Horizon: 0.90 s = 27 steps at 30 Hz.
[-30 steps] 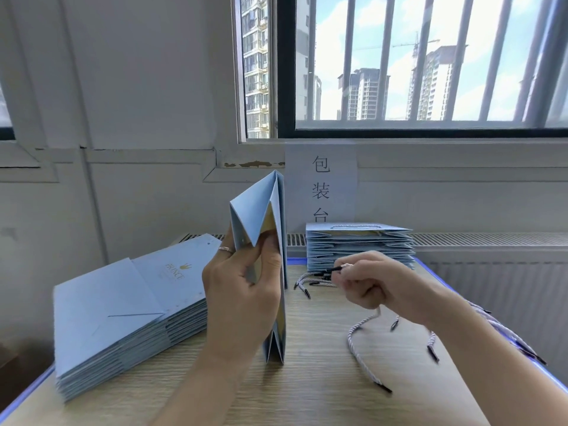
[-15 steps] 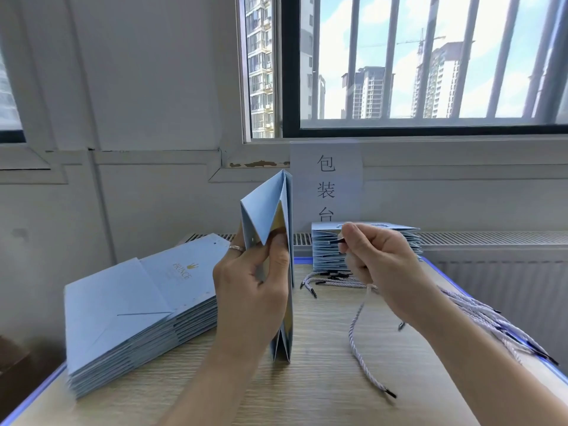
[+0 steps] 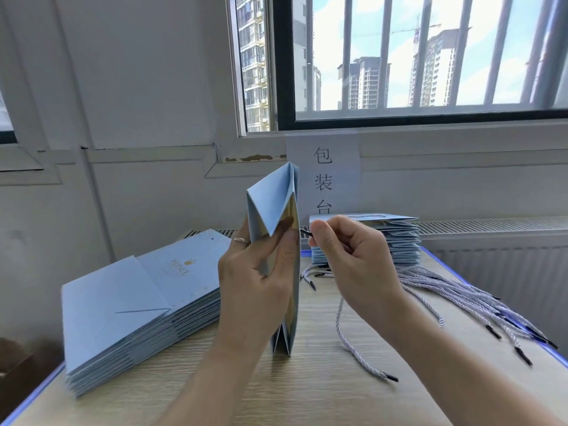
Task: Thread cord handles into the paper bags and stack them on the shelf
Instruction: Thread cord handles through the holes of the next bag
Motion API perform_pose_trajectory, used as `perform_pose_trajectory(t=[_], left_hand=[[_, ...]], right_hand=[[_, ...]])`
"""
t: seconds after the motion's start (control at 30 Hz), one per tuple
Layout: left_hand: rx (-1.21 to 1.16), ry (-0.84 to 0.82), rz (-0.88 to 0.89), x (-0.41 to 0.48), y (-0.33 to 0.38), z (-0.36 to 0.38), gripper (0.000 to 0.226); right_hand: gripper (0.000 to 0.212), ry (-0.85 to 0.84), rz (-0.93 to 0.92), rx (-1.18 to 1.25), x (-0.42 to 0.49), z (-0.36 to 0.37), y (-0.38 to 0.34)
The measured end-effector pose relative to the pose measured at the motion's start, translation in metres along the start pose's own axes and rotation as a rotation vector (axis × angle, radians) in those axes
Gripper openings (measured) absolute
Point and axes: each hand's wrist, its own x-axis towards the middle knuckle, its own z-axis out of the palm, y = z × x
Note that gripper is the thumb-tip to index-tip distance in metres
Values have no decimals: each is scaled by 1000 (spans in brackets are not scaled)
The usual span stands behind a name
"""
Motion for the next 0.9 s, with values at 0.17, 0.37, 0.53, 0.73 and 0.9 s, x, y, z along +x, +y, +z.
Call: perform_pose_trajectory(t=[0.17, 0.37, 0.53, 0.73, 0.9], left_hand=[[-29, -17, 1, -1, 1, -1, 20], [-21, -14, 7, 0, 0, -2, 22], [-24, -33, 1, 0, -3, -1, 21], [-36, -47, 33, -1, -1, 0, 18], [30, -13, 92, 0, -3, 0, 16]], right_hand=[[34, 3, 9, 0, 0, -2, -1], [30, -95, 12, 19, 0, -8, -2], [31, -172, 30, 27, 2, -13, 1], [33, -145, 44, 55, 4, -12, 4], [34, -140, 27, 78, 4, -9, 7]])
